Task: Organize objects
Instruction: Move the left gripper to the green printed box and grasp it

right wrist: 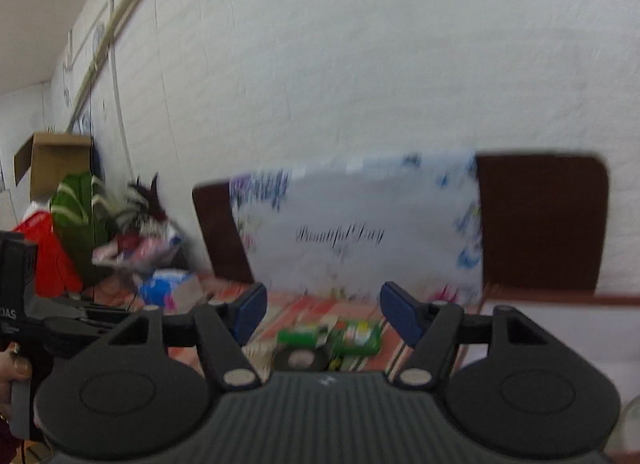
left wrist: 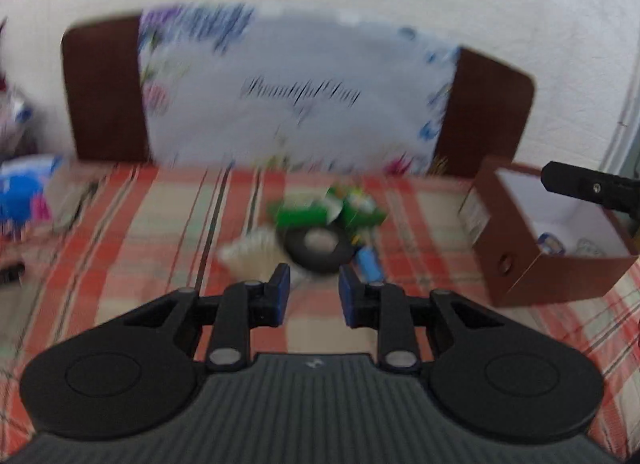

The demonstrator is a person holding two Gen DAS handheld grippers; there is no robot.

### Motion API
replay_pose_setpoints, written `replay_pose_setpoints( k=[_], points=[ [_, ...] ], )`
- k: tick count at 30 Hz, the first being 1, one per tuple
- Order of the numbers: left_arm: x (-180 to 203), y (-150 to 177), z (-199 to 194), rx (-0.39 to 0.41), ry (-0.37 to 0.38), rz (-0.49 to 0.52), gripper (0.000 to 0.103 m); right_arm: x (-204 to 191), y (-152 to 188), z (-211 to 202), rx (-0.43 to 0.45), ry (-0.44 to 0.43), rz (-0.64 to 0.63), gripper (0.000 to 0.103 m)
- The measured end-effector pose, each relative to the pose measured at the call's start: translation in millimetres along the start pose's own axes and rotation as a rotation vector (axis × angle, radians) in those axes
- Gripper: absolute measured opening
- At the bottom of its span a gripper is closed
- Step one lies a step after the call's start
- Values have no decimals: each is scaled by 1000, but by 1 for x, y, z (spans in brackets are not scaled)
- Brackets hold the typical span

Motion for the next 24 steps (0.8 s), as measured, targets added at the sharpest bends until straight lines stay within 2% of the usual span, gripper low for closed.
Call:
replay_pose_setpoints(
  k=[1,3,6,7,9,11,13,16,17,18,21,24],
  points=[
    [-16,15,14,-19,-27,-28,29,-5,17,24,-63,-18,14,59],
    [-36,36,29,-4,-73,-42,29,-11,43,65,-143,-17,10,57],
    [-47,53,47,12,-63,-68,29,-2,52,114,-173,37,15,62],
    [-48,56,47,58,-56,-67,30,4,52,132,-185,60,27,63],
    [-39,59,43,115,-57,-9,39,19,56,164,-206,81,79,68],
    [-33,58,43,121,-57,24,40,31,59,189,-229,107,92,75],
    [-38,60,42,126,-35,-2,40,39,67,211,-270,121,96,75],
    [-46,59,41,129,6,-65,40,40,80,230,-312,126,69,71],
    [-48,59,42,131,14,-76,40,38,85,234,-336,115,66,63],
    [-48,59,42,132,19,-84,40,37,90,236,-350,108,63,62],
    [-49,59,43,132,28,-96,40,32,89,227,-336,123,57,61],
    [-49,59,44,131,27,-92,40,22,88,200,-308,144,30,62]
  ],
)
Point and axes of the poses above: each gripper's, at about its wrist camera, not at the fingertips, and z roughly the way its jaws point, x to its right, y to its underside, the point moved 9 cm from there along z, roughly the way its jaws point, and after that the axes turned 6 degrees about -z, right-handed, at the moved point
